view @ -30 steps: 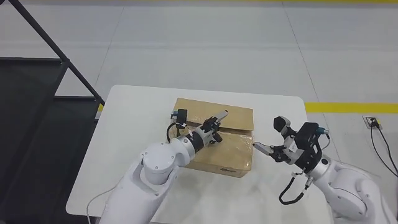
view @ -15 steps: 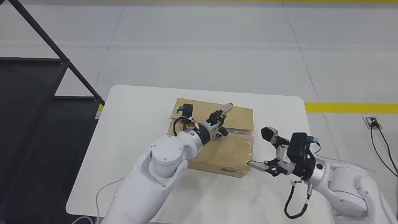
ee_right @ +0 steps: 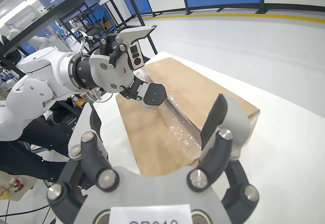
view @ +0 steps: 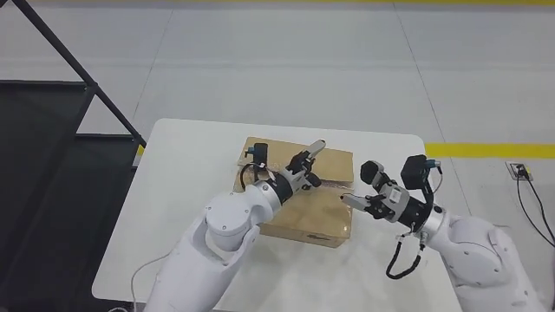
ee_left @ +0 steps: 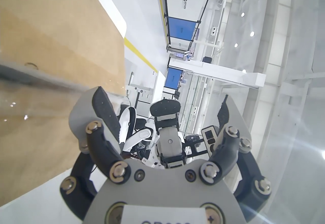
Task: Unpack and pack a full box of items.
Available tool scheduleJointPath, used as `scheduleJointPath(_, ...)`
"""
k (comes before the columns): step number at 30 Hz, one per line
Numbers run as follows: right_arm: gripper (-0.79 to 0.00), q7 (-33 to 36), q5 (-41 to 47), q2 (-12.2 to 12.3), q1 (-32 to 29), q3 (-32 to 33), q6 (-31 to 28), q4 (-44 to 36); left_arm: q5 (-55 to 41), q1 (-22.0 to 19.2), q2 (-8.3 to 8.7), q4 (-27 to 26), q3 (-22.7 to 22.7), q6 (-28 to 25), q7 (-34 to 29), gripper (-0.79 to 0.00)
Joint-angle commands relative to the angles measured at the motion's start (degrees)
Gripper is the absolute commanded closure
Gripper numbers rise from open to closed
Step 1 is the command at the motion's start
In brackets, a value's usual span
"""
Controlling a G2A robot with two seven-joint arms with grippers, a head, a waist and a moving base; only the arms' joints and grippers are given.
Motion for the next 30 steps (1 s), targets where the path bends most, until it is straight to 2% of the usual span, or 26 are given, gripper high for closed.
scheduleJointPath(1, -0.785, 1.5, 3.4, 0.1, -0.1, -0.8, -1.5, -0.1, 0.3, 1.4, 0.27, -2.0, -1.2, -0.4, -0.3, -0.785)
scheduleJointPath(4, -0.785, 6.9, 20.2, 0.2, 1.7, -1.2, 1.5, 2.6, 0.4, 3.7, 0.70, -5.1, -3.6, -1.9, -0.4, -0.785)
scheduleJointPath(7, -0.785, 16.9, 42.3, 0.5, 4.9, -0.5, 9.2, 6.3, 0.2, 6.6, 1.21, -8.6, -7.0, -3.8, -0.1, -0.785)
scheduleJointPath(8, -0.785, 20.5, 46.5, 0.7, 6.2, 0.4, 11.8, 7.7, -0.1, 7.7, 1.39, -9.9, -8.3, -4.5, 0.1, -0.785)
scheduleJointPath(15, -0.785, 21.4, 46.9, 0.8, 6.7, 0.7, 12.5, 8.1, -2.7, 15.7, 2.59, -16.8, -17.9, -6.8, -0.2, -0.785)
scheduleJointPath(17, -0.785, 20.5, 49.3, 0.6, 6.3, -0.7, 15.3, 6.7, -3.0, 17.4, 2.86, -17.4, -19.9, -7.2, -0.7, -0.785)
scheduleJointPath(18, -0.696, 20.9, 48.7, 0.6, 6.7, -1.3, 17.6, 6.7, -3.5, 18.2, 2.95, -17.6, -20.7, -7.3, -1.0, -0.785)
scheduleJointPath(19, -0.329, 20.6, 47.9, 0.6, 7.2, -1.7, 19.9, 6.9, -3.9, 18.8, 3.03, -17.8, -21.3, -7.6, -1.3, -0.785)
scheduleJointPath(20, -0.228, 20.7, 46.9, 0.6, 7.6, -2.5, 22.3, 7.0, -4.0, 19.4, 3.13, -18.0, -21.9, -7.8, -1.6, -0.785)
scheduleJointPath(21, -0.055, 21.2, 46.0, 0.6, 8.1, -3.3, 24.7, 7.1, -4.2, 19.9, 3.19, -18.2, -22.4, -8.0, -1.8, -0.785)
scheduleJointPath(22, 0.000, 21.3, 45.7, 0.6, 8.5, -3.8, 26.6, 7.3, -4.4, 20.4, 3.26, -18.3, -22.8, -8.2, -2.0, -0.785)
scheduleJointPath(30, 0.000, 19.0, 38.1, 0.7, 9.2, -6.6, 35.9, 6.2, -5.3, 21.9, 3.57, -18.9, -24.2, -8.6, -3.0, -0.785)
